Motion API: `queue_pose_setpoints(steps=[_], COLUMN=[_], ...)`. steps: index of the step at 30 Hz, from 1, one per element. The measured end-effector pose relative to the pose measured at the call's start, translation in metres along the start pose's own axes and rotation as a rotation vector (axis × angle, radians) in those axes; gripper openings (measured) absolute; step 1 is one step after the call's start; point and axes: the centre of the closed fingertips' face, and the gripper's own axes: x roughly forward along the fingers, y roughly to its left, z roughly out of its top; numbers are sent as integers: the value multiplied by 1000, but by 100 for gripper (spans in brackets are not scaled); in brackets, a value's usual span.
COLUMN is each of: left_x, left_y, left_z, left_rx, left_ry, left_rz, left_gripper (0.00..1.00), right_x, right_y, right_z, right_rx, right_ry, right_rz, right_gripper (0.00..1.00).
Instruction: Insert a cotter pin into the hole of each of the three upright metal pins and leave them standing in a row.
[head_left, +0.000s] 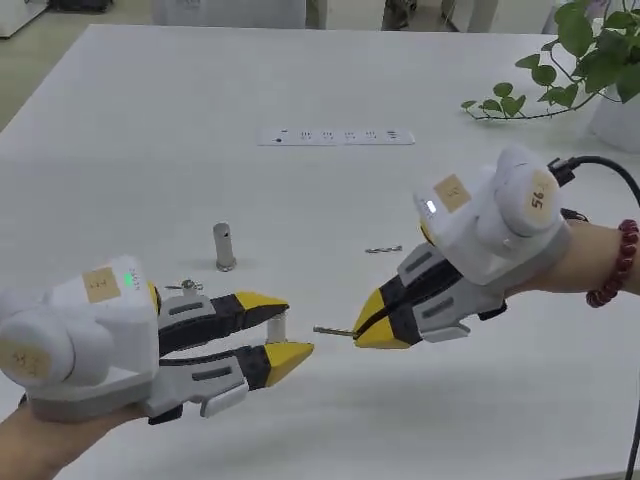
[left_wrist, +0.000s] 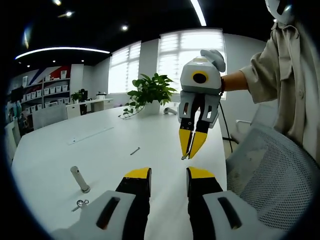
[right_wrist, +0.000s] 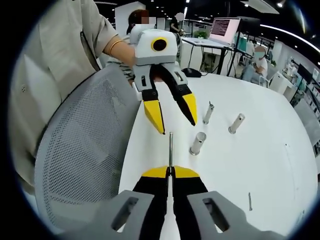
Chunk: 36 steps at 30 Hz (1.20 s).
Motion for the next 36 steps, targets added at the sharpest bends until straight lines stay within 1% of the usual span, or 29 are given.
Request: queue_pose_setpoints(steps=[2,3,9,14,17,21,23,26,28,36], left_x=[-1,-1,-4,-2,0,3,5,7,9,16], left_y=[5,6,19,27,32,37,39,42,44,48], left_z=[-2,-3,-6,-12,-17,-25,-28,-33,-35,-47], left_rx=[-2,-6,-16,-19,-12,-19,-29,-29,-38,-38], left_ry=[1,0,-7,-1,11,30,34,46,44,69], left_rz=[22,24,77,104,114,128,128,138,145,145], left_gripper=[28,28,30,31,31,32,31,31,31,31], right_x=[0,0,0,1,1,2,2,3,4,9], right_y=[-2,-2,-8,-14,-17,-20,-22,-23,-25,-27], right_z=[0,0,-5,-9,-11,-14,-16,-18,-18,-21], right_rx=[7,9,32,46,57,72,82,91,94,106], right_ry=[0,2,24,39,50,64,73,79,83,101], right_rz=[-8,-11,-36,-56,-69,-76,-82,-86,-90,-89], right_gripper=[2,2,2,2,2,2,2,2,2,2])
